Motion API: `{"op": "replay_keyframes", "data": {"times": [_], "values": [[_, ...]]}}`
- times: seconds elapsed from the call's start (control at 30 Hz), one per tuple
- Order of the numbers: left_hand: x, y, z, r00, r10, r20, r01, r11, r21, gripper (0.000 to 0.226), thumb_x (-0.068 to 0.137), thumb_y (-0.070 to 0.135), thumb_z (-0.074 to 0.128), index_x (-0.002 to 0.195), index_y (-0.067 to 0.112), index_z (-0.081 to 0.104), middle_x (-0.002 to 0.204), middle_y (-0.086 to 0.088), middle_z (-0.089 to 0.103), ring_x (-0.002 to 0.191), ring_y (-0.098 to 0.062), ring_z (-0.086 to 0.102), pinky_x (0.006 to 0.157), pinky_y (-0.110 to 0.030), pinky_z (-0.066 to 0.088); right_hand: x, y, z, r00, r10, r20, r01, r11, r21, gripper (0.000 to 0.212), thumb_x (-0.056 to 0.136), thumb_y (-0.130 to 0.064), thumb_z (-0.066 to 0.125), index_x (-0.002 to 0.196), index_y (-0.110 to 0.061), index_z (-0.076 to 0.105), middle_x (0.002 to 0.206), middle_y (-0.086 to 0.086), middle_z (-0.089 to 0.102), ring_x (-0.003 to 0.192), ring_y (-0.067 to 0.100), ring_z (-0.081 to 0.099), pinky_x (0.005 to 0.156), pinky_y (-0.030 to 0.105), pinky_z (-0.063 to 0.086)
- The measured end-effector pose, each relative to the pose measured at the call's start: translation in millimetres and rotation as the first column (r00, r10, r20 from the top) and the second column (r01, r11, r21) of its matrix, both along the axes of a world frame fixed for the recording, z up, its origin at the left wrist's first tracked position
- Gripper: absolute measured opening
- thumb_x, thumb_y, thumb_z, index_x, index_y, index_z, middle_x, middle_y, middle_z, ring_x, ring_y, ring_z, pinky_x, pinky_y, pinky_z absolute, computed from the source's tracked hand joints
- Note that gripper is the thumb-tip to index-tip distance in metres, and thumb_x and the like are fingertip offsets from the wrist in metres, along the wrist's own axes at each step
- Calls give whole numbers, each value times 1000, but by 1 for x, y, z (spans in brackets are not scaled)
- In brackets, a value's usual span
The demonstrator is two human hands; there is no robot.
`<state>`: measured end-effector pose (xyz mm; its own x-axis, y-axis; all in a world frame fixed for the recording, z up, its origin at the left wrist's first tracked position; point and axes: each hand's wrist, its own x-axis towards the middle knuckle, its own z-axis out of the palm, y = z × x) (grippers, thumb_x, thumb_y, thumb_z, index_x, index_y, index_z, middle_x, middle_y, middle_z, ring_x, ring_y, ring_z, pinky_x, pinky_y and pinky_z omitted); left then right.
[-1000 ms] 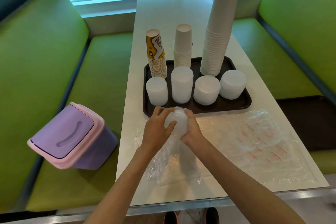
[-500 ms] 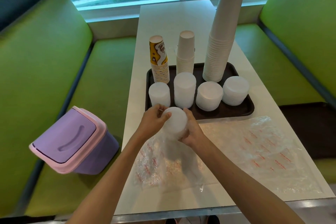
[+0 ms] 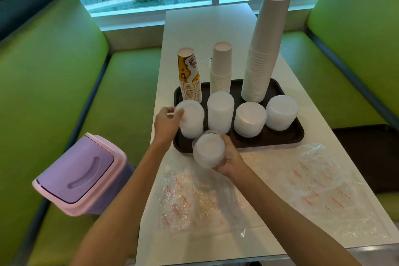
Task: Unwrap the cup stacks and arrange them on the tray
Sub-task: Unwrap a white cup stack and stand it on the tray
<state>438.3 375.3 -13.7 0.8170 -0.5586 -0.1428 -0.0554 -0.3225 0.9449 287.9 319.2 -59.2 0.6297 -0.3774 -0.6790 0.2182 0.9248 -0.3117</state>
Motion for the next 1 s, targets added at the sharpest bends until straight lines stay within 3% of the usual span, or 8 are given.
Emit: {"op": "replay_keyframes", "data": {"times": [0.07, 0.17, 0.3, 0.4, 0.63, 0.8, 0.9, 1.0], "values": [[15, -10, 3, 993, 114, 15, -115, 993, 17, 34, 93, 25, 60, 117, 1, 55, 116, -15, 61, 95, -21, 55, 79, -32, 45, 1, -2, -4, 1000, -4, -10, 4, 1000, -17, 25, 87, -32, 59, 98, -10, 61, 97, 11, 62, 92, 26, 59, 74, 37, 55], [31, -25, -1, 985, 165, 47, -169, 982, 79, 33, 92, 23, 61, 114, -1, 57, 118, -16, 61, 98, -23, 55, 79, -29, 42, 4, -4, -9, 1000, -3, 1, 3, 1000, -9, 45, 73, -33, 73, 110, -11, 61, 109, 12, 60, 108, 27, 56, 101, 43, 45], [35, -42, -8, 989, 119, 88, -132, 978, 164, 32, 92, 24, 61, 112, 0, 59, 117, -16, 62, 107, -28, 58, 83, -32, 44, 4, -6, -13, 1000, -14, -22, 13, 1000, -25, 38, 79, -34, 69, 107, -11, 62, 112, 12, 60, 113, 28, 55, 108, 44, 39], [32, -48, -13, 990, 79, 116, -102, 972, 212, 32, 92, 24, 60, 114, 0, 59, 117, -15, 61, 108, -29, 57, 85, -34, 45, 2, -8, -16, 1000, -16, -20, 15, 999, -34, 56, 66, -35, 79, 114, -12, 63, 114, 12, 62, 123, 28, 54, 106, 46, 40], [27, -48, -23, 963, -8, 269, -82, 944, 320, 38, 95, 33, 54, 117, 4, 60, 124, -18, 52, 106, -29, 56, 85, -35, 44, -9, -7, -6, 999, 5, -32, -7, 998, -64, 48, 70, -37, 72, 110, -12, 62, 105, 12, 64, 109, 28, 58, 101, 45, 45], [16, -44, -19, 892, -160, 423, 36, 958, 286, 64, 91, 49, 54, 142, 12, 39, 143, -17, 32, 133, -33, 34, 104, -44, 37, -13, -8, -1, 999, -21, -49, 18, 998, -59, 44, 81, -39, 65, 116, -13, 60, 98, 10, 65, 96, 26, 60, 92, 44, 48], [11, -41, -19, 832, -321, 453, 128, 905, 406, 81, 84, 55, 60, 148, 16, 28, 150, -16, 24, 138, -33, 24, 107, -47, 33, -11, -6, 1, 1000, -19, -7, 18, 998, -58, 66, 64, -37, 69, 124, -12, 58, 105, 11, 63, 95, 26, 60, 89, 42, 49], [11, -42, -24, 817, -388, 426, 167, 867, 470, 89, 81, 55, 65, 149, 17, 23, 151, -15, 23, 138, -35, 28, 107, -48, 34, -12, -6, 6, 999, -16, 31, 18, 999, -49, 63, 60, -35, 68, 117, -11, 59, 104, 11, 62, 91, 26, 60, 82, 40, 52]]}}
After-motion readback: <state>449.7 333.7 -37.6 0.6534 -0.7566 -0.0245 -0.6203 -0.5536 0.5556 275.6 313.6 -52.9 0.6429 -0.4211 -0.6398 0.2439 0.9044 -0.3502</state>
